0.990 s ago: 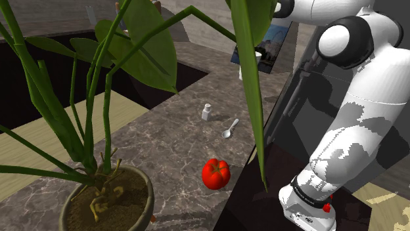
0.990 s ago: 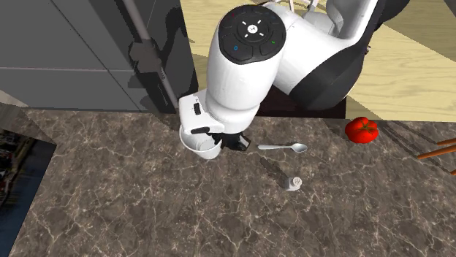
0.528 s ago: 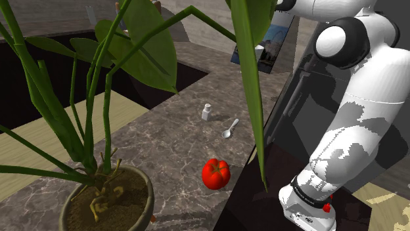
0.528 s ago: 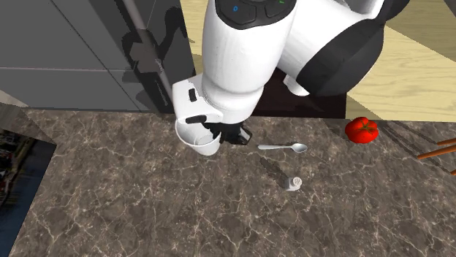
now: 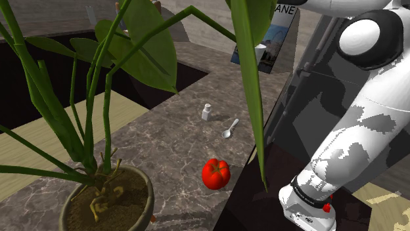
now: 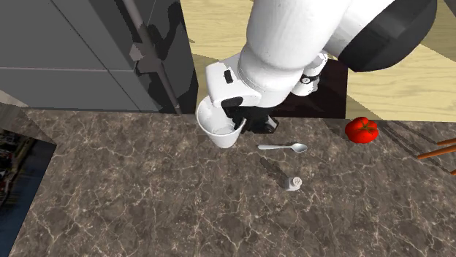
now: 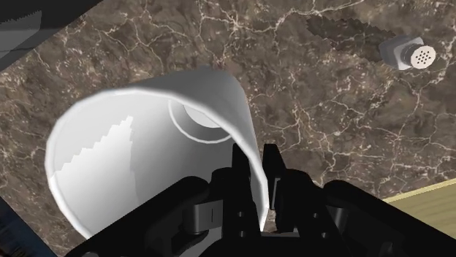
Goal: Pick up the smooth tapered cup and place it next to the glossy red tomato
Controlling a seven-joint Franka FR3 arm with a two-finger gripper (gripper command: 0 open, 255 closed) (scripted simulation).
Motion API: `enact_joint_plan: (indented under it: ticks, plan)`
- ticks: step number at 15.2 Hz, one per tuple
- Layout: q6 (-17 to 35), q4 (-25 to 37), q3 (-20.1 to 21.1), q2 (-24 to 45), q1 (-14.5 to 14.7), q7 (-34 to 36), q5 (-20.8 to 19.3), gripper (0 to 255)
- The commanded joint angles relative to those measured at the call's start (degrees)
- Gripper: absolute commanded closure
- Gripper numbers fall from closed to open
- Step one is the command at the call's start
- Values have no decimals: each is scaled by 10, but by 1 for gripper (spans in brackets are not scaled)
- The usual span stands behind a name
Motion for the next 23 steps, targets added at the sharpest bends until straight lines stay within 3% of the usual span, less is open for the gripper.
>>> enact_joint_plan:
  ticks: [1,11,23]
  plan:
    - [10,-56,6,-46,8,16,-7,255]
    - [10,-257,61,-234,48,113,-16,255]
    - [-44,-395,152,-413,96,230,32,255]
